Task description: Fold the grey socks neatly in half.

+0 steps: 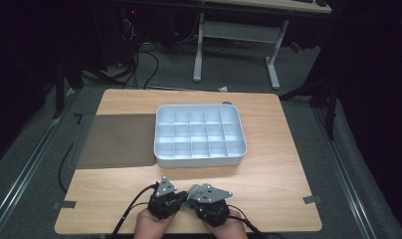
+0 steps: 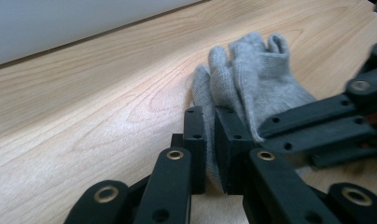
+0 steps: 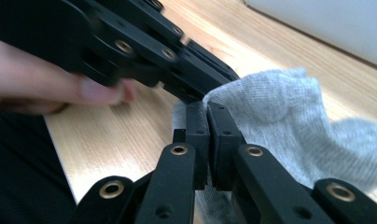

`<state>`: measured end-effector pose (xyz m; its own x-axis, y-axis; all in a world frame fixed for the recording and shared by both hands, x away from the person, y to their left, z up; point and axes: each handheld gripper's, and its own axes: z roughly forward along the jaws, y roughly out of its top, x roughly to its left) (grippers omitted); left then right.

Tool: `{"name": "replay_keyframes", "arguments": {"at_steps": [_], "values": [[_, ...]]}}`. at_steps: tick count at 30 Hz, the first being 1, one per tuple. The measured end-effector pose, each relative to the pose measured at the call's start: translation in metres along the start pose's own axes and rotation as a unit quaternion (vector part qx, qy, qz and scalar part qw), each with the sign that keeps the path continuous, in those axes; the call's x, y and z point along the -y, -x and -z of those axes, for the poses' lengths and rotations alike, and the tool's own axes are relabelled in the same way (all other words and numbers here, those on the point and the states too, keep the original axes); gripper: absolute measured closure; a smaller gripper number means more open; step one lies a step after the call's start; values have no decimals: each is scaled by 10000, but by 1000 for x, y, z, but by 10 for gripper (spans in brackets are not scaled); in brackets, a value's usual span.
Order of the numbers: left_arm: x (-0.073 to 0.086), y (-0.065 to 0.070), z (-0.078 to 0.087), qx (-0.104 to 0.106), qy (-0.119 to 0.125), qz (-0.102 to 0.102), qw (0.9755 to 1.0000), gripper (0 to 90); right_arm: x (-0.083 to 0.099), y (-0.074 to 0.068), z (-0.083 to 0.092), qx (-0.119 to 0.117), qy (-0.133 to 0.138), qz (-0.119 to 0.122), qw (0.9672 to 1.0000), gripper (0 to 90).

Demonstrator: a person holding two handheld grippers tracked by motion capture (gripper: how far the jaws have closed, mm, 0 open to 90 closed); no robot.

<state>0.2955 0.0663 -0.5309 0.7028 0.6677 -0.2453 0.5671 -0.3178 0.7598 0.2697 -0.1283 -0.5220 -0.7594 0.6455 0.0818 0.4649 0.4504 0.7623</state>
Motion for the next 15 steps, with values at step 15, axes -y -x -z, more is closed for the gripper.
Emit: {"name": "replay_keyframes", "arguments": {"at_steps": [15], "values": [[6, 1, 5, -19, -83, -39, 10000, 825, -5, -3, 7, -71, 104, -14, 9999, 887]]}}
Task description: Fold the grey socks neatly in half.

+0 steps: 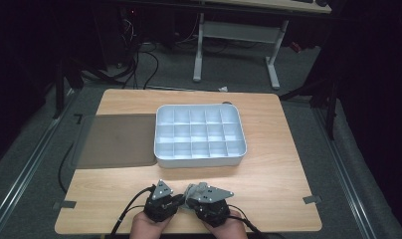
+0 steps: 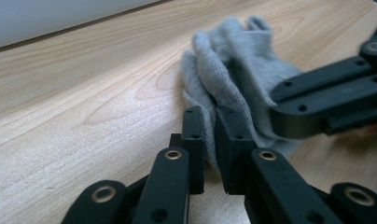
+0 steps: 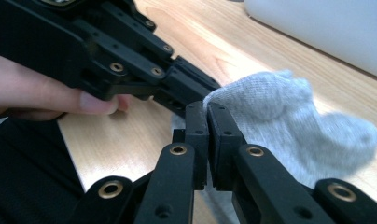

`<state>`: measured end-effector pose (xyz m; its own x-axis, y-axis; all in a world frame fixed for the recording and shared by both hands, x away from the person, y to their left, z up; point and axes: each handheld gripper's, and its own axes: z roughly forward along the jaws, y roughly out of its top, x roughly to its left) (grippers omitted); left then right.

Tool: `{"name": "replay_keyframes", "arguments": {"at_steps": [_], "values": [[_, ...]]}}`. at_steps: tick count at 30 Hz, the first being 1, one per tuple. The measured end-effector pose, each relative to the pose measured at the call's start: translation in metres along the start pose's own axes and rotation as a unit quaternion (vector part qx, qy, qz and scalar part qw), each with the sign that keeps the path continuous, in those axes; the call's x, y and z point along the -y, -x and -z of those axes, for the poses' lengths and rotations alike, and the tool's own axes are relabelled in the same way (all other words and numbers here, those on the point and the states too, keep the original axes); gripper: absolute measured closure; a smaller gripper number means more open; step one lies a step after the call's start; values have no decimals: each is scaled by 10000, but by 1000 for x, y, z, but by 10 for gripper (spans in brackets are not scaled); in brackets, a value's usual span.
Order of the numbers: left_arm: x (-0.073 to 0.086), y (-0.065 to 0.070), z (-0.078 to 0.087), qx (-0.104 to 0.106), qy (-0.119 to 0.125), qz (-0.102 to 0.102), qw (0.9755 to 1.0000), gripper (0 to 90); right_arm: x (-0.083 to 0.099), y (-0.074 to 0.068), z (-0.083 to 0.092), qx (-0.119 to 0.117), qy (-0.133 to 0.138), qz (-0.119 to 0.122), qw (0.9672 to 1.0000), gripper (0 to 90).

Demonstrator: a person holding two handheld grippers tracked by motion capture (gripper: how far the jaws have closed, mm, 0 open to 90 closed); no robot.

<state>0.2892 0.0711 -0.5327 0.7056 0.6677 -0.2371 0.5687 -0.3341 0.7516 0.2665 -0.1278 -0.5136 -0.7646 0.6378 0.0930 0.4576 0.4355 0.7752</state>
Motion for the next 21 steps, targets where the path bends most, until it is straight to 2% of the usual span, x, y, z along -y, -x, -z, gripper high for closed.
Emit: {"name": "replay_keyframes", "arguments": {"at_steps": [3, 6, 10, 12, 13, 14, 15, 16, 18, 19, 20, 21], "values": [[-1, 2, -1, 26, -43, -55, 10000, 831, 3, 0, -7, 2, -176, 20, 9998, 888], [-1, 0, -1, 59, -33, -27, 10000, 829, 4, 2, -8, -50, -187, -31, 9998, 889], [-2, -3, 0, 27, -9, 9, 10000, 789, 6, 3, -10, -75, -187, 20, 9998, 890], [-4, -8, 6, -45, 139, 56, 9999, 757, 6, 5, -11, -104, -186, 32, 9998, 890], [-6, -9, 11, -158, 277, 26, 9995, 757, 6, 5, -11, -104, -186, 32, 9998, 890], [-9, -9, 16, -230, 420, -41, 9988, 769, 5, 5, -12, -104, -188, 34, 9998, 890], [-12, -9, 20, -224, 533, -72, 9983, 830, 5, 6, -13, -111, -183, 65, 9998, 890], [-17, -7, 24, -164, 660, -83, 9977, 858, 5, 5, -13, -114, -182, 62, 9998, 890], [-28, 1, 25, 127, 834, -64, 9964, 893, 5, 5, -14, -108, -178, 73, 9998, 890], [-33, 11, 19, 271, 806, -236, 9961, 898, 5, 5, -14, -106, -176, 89, 9997, 890], [-33, 11, 19, 271, 806, -236, 9961, 899, 5, 5, -14, -106, -176, 89, 9997, 890], [-34, 16, 8, 373, 698, -319, 9964, 900, 5, 4, -14, -102, -173, 102, 9997, 889]]}}
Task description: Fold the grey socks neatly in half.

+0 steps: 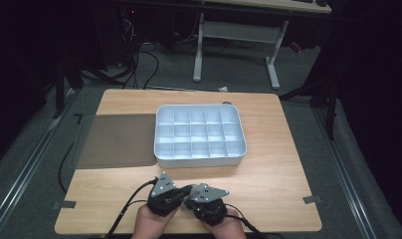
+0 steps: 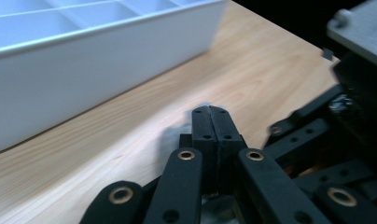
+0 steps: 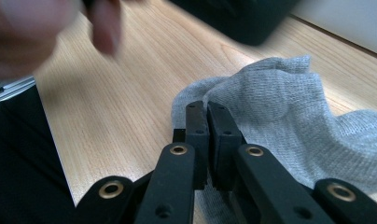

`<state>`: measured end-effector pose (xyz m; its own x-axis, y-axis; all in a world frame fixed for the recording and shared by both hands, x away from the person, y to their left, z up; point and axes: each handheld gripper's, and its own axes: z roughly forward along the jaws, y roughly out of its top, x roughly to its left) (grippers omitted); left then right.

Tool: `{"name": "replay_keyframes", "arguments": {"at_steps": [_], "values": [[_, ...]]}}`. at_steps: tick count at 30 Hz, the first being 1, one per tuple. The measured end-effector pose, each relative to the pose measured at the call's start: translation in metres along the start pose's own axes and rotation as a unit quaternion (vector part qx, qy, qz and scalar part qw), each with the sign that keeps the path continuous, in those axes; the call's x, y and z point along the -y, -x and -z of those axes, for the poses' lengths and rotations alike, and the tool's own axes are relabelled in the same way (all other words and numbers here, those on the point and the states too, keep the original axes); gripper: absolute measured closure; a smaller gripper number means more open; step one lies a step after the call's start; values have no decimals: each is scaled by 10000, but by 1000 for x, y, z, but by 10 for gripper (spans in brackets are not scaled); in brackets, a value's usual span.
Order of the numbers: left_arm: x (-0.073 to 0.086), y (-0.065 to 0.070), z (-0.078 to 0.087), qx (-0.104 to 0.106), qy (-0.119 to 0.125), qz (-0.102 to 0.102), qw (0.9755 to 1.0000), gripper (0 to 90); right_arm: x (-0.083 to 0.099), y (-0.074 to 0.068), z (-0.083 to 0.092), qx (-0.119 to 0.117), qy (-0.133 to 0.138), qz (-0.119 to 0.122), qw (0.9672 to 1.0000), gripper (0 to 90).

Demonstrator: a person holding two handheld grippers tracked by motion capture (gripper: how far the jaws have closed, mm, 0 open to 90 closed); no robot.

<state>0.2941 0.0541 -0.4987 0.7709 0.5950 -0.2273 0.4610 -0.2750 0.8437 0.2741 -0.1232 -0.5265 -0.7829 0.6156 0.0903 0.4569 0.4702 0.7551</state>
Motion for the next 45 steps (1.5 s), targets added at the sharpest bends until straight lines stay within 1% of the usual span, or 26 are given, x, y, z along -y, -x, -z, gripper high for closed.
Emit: {"name": "replay_keyframes", "arguments": {"at_steps": [1, 2, 3, 5, 6, 7, 8, 9, 11, 13, 14, 15, 16, 17, 20, 22, 26, 28, 29, 32, 33, 34, 35, 38, 41, 45], "values": [[0, 0, 0, 0, 0, 0, 10000, 900, 0, 0, 0, 0, 0, 0, 10000, 889], [5, -4, -11, 28, -183, 83, 9998, 900, 0, -1, 0, 3, -5, 30, 10000, 888], [5, -4, -11, 28, -183, 83, 9998, 900, 0, -1, 0, 3, -5, 30, 10000, 888], [10, -6, -16, -66, -286, 61, 9996, 900, 1, -1, 1, -3, 14, 41, 10000, 880], [14, -11, -18, -155, -364, 126, 9991, 900, 1, -1, 3, -47, 37, 11, 10000, 825], [14, -11, -18, -155, -364, 126, 9991, 900, 1, -1, 3, -47, 37, 11, 10000, 825], [16, -13, -18, -195, -383, 161, 9989, 900, 0, -2, 12, -73, 195, -4, 9998, 811], [17, -14, -19, -205, -411, 175, 9988, 900, 0, -2, 12, -73, 195, -4, 9998, 811], [19, -16, -18, -217, -443, 163, 9986, 900, 0, -1, 28, 40, 515, -56, 9986, 819], [20, -16, -19, -253, -464, 130, 9985, 900, 3, 2, 40, 291, 607, -129, 9976, 837], [21, -16, -19, -265, -469, 127, 9985, 900, 5, 4, 41, 407, 530, -124, 9977, 839], [21, -17, -18, -271, -475, 123, 9984, 900, 8, 6, 40, 442, 409, -160, 9981, 838], [22, -18, -18, -274, -480, 130, 9984, 900, 14, 9, 34, 495, 171, -198, 9984, 835], [22, -18, -17, -293, -488, 111, 9983, 900, 14, 9, 34, 495, 171, -198, 9984, 835], [23, -21, -15, -359, -494, 92, 9981, 900, 18, 13, 24, 578, -49, -178, 9982, 828], [25, -21, -13, -387, -473, 91, 9981, 900, 17, 17, 22, 614, 11, -166, 9980, 829], [24, -18, -10, -366, -372, 148, 9985, 896, 14, 22, 20, 585, -40, -215, 9980, 815], [22, -12, -7, -321, -302, 33, 9990, 883, 12, 23, 22, 541, -43, -277, 9981, 767], [22, -9, -6, -332, -293, -34, 9990, 882, 11, 23, 26, 576, 57, -354, 9977, 749], [26, -3, -9, -563, -374, -279, 9973, 878, 7, 26, 32, 578, 368, -596, 9959, 683], [27, -4, -10, -563, -427, -296, 9971, 878, 6, 27, 30, 580, 339, -653, 9956, 668], [28, -4, -11, -558, -443, -271, 9971, 878, 6, 28, 23, 590, 187, -760, 9952, 624], [29, -4, -11, -557, -450, -272, 9971, 878, 6, 28, 23, 590, 187, -760, 9952, 624], [30, -4, -12, -607, -485, -351, 9964, 879, 7, 30, 15, 561, 38, -914, 9942, 558], [31, -4, -12, -713, -514, -446, 9951, 899, 7, 29, 10, 587, -125, -971, 9935, 554], [32, -3, -11, -793, -534, -517, 9941, 900, 6, 29, 8, 469, -136, -1068, 9931, 595]]}}
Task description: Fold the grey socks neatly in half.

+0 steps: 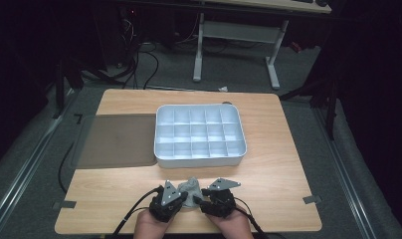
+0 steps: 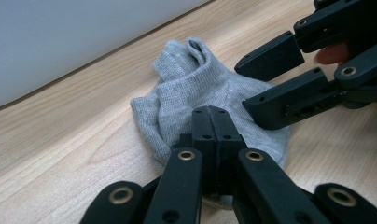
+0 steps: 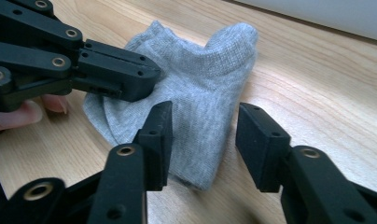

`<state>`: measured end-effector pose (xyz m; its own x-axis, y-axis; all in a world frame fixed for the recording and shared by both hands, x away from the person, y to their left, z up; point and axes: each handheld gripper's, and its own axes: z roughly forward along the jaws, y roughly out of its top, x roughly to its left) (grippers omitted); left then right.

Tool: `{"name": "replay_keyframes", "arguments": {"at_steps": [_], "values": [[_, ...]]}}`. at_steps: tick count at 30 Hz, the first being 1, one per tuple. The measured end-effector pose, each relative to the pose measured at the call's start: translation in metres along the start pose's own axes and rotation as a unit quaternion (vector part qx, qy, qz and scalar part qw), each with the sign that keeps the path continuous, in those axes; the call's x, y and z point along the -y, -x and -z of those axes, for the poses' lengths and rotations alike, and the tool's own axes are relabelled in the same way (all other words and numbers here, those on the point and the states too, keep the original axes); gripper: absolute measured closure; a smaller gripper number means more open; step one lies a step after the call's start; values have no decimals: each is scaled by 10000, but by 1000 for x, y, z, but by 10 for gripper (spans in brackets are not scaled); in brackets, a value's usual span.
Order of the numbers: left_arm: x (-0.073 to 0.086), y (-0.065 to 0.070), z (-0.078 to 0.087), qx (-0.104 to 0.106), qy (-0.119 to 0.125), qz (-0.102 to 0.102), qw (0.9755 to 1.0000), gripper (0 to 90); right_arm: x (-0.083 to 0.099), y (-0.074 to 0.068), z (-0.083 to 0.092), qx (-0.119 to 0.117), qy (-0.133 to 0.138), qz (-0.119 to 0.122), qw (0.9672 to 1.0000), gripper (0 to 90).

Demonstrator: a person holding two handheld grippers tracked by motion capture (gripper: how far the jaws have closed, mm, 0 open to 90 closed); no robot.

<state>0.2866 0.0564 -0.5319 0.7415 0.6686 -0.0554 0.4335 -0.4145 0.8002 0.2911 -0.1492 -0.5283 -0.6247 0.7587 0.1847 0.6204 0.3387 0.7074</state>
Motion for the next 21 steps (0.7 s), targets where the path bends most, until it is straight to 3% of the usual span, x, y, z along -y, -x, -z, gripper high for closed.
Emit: {"name": "replay_keyframes", "arguments": {"at_steps": [5, 7, 11, 15, 21], "values": [[1, -1, 0, -12, -5, 11, 10000, 900, 0, -3, -1, -148, 43, 170, 9997, 782], [0, 1, 0, -53, -17, -20, 10000, 900, -1, -6, 4, -70, 117, 309, 9994, 813], [-1, 1, -2, 3, -21, -15, 10000, 900, -3, -11, 13, -85, 275, 410, 9987, 820], [-6, 8, -8, 16, -27, -133, 9999, 900, -9, -22, 23, 69, 394, 662, 9970, 821], [-7, 7, -10, 46, -46, -119, 9999, 900, -9, -16, 23, 101, 358, 644, 9972, 778]]}}
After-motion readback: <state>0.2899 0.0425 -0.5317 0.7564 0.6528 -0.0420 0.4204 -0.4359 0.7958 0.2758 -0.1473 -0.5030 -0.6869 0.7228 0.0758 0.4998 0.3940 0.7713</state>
